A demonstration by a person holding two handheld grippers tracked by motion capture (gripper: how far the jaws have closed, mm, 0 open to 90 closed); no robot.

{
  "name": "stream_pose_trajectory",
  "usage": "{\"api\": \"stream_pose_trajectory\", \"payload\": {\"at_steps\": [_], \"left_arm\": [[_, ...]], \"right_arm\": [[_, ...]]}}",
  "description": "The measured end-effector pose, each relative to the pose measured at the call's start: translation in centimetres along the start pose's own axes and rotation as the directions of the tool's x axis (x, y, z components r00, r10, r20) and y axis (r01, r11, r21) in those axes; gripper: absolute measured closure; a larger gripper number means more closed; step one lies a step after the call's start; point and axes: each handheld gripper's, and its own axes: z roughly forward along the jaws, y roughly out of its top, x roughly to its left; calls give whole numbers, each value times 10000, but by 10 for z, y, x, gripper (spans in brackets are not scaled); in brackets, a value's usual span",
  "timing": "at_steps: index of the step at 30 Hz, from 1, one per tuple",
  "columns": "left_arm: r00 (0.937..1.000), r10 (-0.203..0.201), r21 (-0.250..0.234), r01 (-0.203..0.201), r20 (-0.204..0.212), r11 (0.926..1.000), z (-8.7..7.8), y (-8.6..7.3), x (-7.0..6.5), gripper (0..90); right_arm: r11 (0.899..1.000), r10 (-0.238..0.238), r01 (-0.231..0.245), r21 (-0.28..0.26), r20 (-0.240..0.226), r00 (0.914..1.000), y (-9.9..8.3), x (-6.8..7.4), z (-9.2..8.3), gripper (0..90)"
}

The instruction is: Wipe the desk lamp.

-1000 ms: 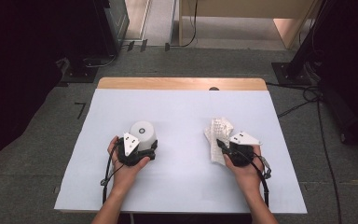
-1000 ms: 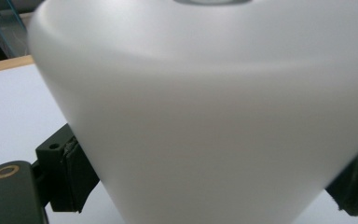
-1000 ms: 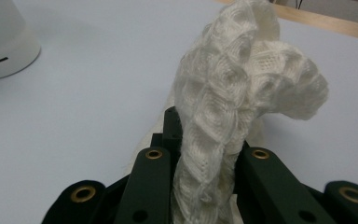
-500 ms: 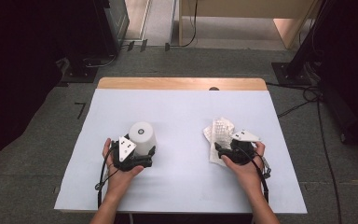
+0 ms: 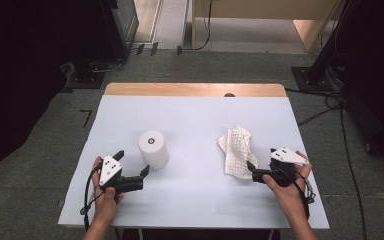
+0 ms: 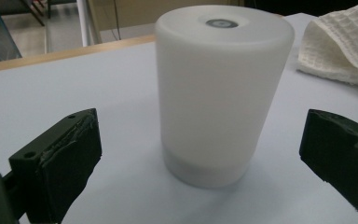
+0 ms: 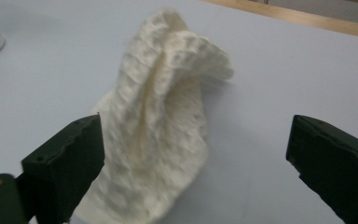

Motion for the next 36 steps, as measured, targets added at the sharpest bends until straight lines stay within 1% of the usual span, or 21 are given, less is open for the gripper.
{"api": "stream_pose_trajectory", "payload": {"at_steps": [1, 3, 5, 6, 10, 11, 15, 17, 19, 21, 22, 23, 25, 29, 31, 36], "left_arm": [[10000, -26, 76, 26, -83, 10000, -3, -2, 3, 0], [9992, -103, 250, 112, -376, 9996, -7, -6, 8, 0], [9977, -243, 395, 269, -632, 9989, -14, -9, 15, 0], [9971, -253, 423, 284, -722, 9987, -16, -10, 17, 0], [9938, -475, 254, 503, -1008, 9984, -32, -16, 30, 0], [9928, -537, 179, 559, -1070, 9983, -35, -17, 33, 0], [9857, -628, 137, 657, -1564, 9977, -47, -23, 49, 0], [9805, -876, 39, 897, -1759, 9960, -53, -27, 59, 0], [9783, -943, 132, 984, -1847, 9951, -56, -30, 65, 0], [9739, -988, 344, 1080, -2046, 9936, -58, -34, 72, 0], [9729, -1045, 359, 1143, -2063, 9928, -59, -36, 75, 0], [9734, -1024, 406, 1130, -2049, 9928, -60, -37, 76, 0], [9728, -1107, 397, 1211, -2036, 9918, -60, -39, 78, 0], [9756, -1021, 319, 1103, -1942, 9934, -60, -38, 76, 0], [9770, -943, 371, 1032, -1914, 9940, -59, -37, 76, 0], [9766, -997, 263, 1066, -1905, 9939, -60, -37, 75, 0]], "right_arm": [[10000, 8, -8, -19, 109, 9999, -3, -4, -5, 0], [9999, 129, -127, -77, 225, 9997, -9, -12, -14, 0], [9996, 271, -270, -44, 352, 9990, -15, -21, -22, 0], [9994, 336, -336, -16, 487, 9982, -19, -26, -26, 0], [9983, 581, -588, 62, 814, 9950, -32, -41, -38, 0], [9981, 612, -618, 51, 824, 9947, -35, -44, -41, 0], [9974, 714, -717, -13, 1105, 9913, -48, -59, -50, 0], [9965, 827, -834, 9, 1249, 9887, -54, -67, -52, 0], [9948, 990, -1012, 100, 1347, 9859, -60, -74, -53, 0], [9941, 978, -1043, 305, 1680, 9809, -67, -80, -54, 0], [9930, 1022, -1109, 399, 1772, 9789, -71, -83, -54, 0], [9912, 1152, -1247, 438, 1764, 9776, -74, -86, -54, 0], [9897, 1238, -1349, 475, 1884, 9743, -78, -90, -55, 0], [9867, 1519, -1600, 275, 1917, 9696, -80, -95, -60, 0], [9859, 1583, -1657, 243, 1880, 9693, -80, -95, -61, 0], [9874, 1461, -1546, 329, 1829, 9722, -80, -94, -60, 0]]}}
